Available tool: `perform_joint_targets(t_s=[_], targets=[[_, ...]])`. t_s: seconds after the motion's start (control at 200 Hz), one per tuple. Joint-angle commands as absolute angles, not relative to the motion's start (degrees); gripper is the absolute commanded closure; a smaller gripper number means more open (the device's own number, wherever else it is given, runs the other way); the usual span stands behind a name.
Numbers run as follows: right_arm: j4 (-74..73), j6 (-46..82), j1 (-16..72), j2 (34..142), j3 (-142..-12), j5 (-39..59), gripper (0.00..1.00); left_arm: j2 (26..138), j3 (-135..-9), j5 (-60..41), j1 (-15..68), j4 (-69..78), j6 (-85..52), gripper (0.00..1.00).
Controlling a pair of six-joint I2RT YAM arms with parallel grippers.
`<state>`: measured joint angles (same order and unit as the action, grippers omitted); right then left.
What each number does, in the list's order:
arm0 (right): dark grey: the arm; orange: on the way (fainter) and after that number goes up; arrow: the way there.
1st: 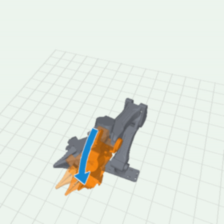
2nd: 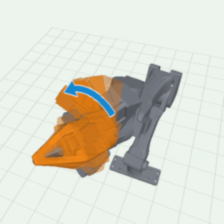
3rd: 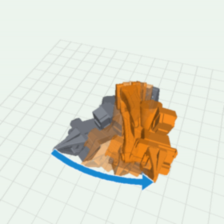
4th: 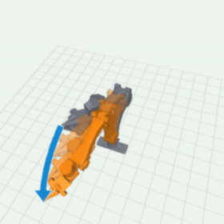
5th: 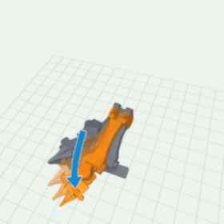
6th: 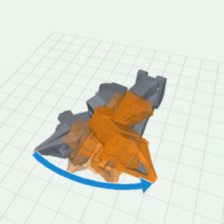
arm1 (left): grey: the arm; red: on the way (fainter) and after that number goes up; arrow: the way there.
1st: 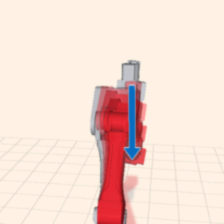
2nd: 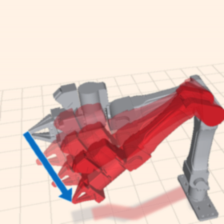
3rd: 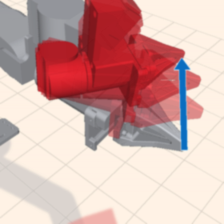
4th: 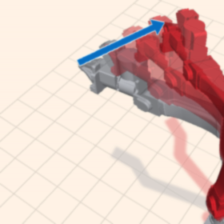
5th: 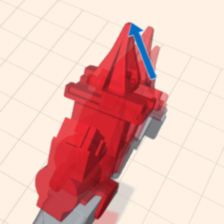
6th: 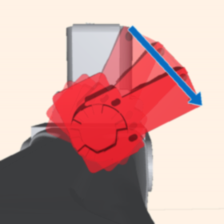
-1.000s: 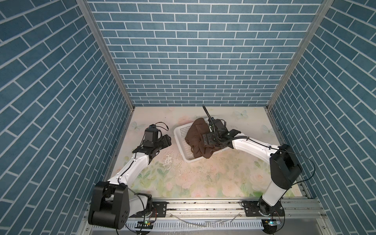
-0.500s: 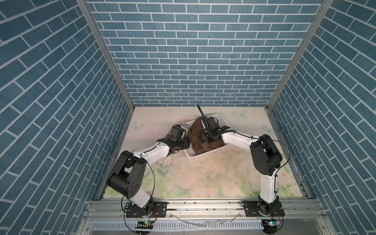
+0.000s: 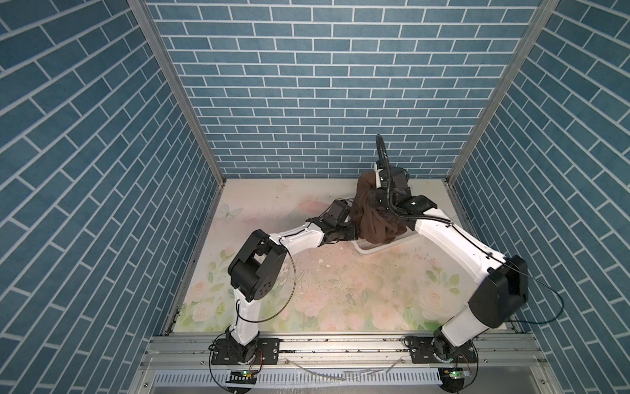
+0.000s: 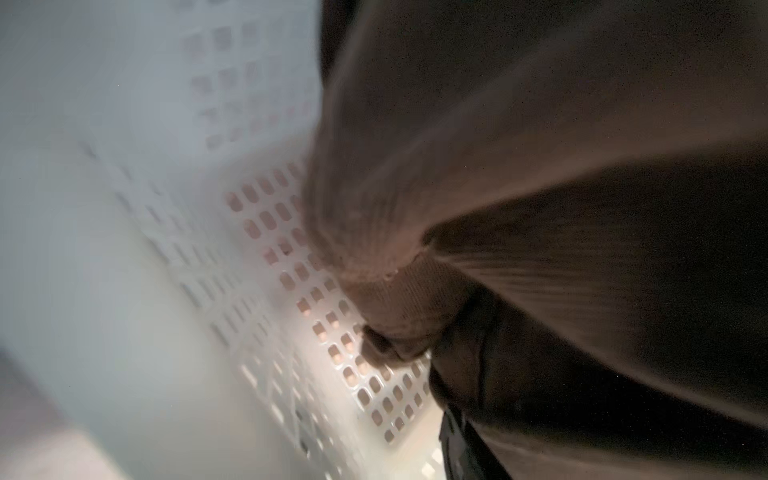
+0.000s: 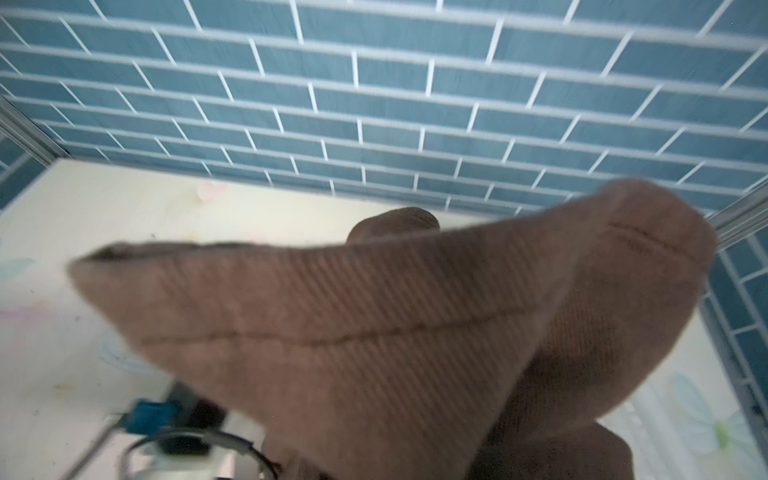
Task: Fold and stack the trousers
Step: 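Lift the trousers out of the basket with both grippers onto the table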
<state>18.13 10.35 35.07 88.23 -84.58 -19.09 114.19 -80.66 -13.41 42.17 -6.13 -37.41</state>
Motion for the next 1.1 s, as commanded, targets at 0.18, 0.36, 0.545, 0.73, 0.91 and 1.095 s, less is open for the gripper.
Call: perform_joint_targets(t_s=[0.18, 0.36, 0.545, 0.73, 0.91, 1.095], targets=[[7.17, 4.78, 42.17, 74.99, -89.48, -13.64, 1.0, 113.69, -84.26, -19.29, 45.57, -1.22, -39.34, 0.37], [6.61, 11.06, 45.18, 72.78, -88.21, -3.57, 1.0, 100.65, -78.4, -15.55, 45.14, -1.77, -36.72, 0.26], [7.27, 12.49, 49.45, 73.85, -83.05, -5.1, 1.0, 81.04, -70.69, 0.7, 44.48, -11.88, -34.09, 0.17], [7.68, 14.72, 53.32, 77.61, -77.34, -7.7, 1.0, 60.66, -60.49, 21.76, 41.37, -27.46, -39.88, 0.09], [8.51, 17.82, 55.36, 84.91, -74.87, -9.14, 0.71, 44.3, -50.13, 30.23, 36.87, -36.53, -44.96, 0.05], [20.01, 21.0, 54.75, 94.86, -77.6, -12.14, 0.17, 39.63, -44.92, 30.03, 33.11, -37.48, -43.15, 0.06]])
